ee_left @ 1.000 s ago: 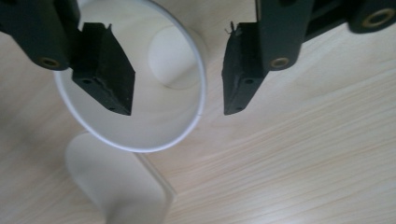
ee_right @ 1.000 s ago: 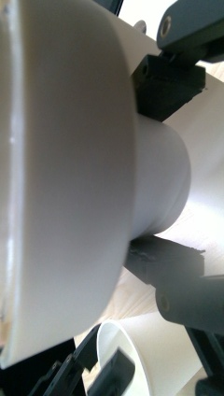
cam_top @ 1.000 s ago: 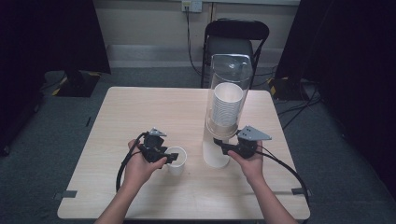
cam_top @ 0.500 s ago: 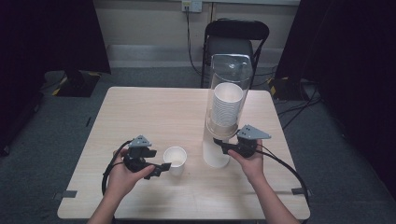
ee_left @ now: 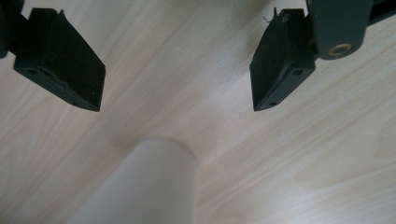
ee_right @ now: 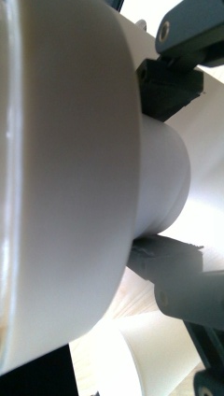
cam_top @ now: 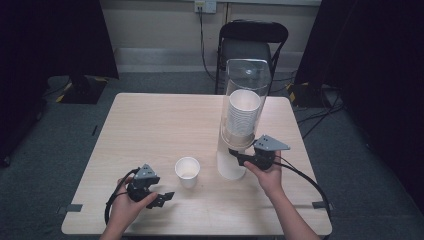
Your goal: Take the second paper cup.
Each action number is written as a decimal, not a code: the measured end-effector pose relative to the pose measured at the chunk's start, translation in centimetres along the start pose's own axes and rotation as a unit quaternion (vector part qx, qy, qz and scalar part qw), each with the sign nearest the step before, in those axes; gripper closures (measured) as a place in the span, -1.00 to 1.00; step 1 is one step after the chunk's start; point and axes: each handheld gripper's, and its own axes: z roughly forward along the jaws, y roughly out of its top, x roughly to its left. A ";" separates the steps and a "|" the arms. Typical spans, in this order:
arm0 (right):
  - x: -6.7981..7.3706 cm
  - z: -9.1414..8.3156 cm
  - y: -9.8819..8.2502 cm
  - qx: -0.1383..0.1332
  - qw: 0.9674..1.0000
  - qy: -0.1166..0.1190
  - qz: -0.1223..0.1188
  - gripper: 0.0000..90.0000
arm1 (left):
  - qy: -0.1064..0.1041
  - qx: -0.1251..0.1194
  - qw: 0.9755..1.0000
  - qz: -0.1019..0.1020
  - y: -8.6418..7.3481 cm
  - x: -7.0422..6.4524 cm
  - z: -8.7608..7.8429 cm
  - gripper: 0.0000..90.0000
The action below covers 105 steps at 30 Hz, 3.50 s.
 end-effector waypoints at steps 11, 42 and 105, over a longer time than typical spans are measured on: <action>0.0 0.0 -0.1 0.000 1.000 -0.001 -0.005 -0.19 | 0.023 0.000 0.999 0.033 -1.1 0.0 1.0 -0.61; -1.8 -0.7 -4.9 0.149 0.988 0.028 -0.019 -0.18 | 0.034 -0.021 0.998 0.051 -1.7 -0.1 1.3 -0.68; -3.6 -11.6 -9.4 0.243 0.968 -0.039 0.037 -0.69 | 0.034 -0.021 0.998 0.050 -1.7 -0.1 1.3 -0.68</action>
